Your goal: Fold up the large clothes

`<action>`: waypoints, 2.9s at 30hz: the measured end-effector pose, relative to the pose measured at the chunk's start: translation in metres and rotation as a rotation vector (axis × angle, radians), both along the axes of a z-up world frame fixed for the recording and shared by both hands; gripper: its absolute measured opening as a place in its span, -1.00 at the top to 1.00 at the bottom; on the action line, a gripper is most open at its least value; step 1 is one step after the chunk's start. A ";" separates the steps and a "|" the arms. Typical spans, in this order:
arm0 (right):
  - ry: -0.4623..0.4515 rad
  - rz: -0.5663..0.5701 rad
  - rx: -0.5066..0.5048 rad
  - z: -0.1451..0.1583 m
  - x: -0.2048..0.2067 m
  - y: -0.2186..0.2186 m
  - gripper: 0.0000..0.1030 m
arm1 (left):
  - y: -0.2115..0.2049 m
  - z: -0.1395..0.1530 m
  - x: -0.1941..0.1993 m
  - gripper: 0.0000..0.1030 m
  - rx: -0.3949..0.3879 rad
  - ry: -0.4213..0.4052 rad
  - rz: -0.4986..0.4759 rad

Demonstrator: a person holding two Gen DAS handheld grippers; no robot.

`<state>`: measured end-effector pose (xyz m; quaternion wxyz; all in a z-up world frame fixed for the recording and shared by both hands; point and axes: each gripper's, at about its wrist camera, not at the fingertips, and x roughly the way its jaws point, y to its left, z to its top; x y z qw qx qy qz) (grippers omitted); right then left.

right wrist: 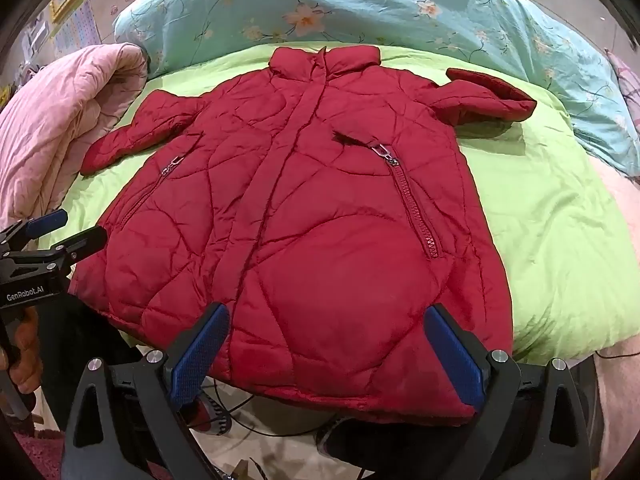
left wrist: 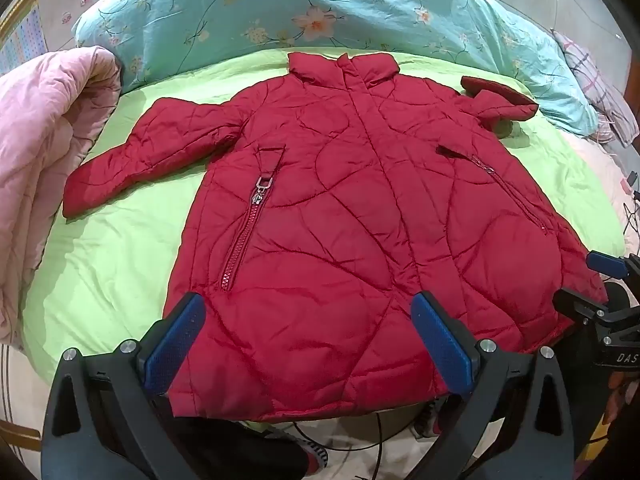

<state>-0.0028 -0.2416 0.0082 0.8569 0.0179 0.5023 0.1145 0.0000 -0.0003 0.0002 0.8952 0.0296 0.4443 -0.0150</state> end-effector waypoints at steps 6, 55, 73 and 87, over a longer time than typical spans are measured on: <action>-0.007 -0.008 0.003 0.003 0.001 -0.002 -0.92 | -0.003 0.000 0.002 -1.00 0.002 0.001 -0.004; -0.056 -0.031 0.046 0.014 0.030 -0.011 -0.92 | -0.003 0.002 0.028 -1.00 0.017 0.009 -0.011; -0.090 -0.052 0.029 0.017 0.087 -0.034 -0.92 | -0.005 -0.003 0.070 -1.00 0.010 0.030 -0.008; -0.104 -0.133 0.042 0.011 0.151 -0.084 -0.92 | -0.003 -0.010 0.114 -1.00 0.012 0.054 0.023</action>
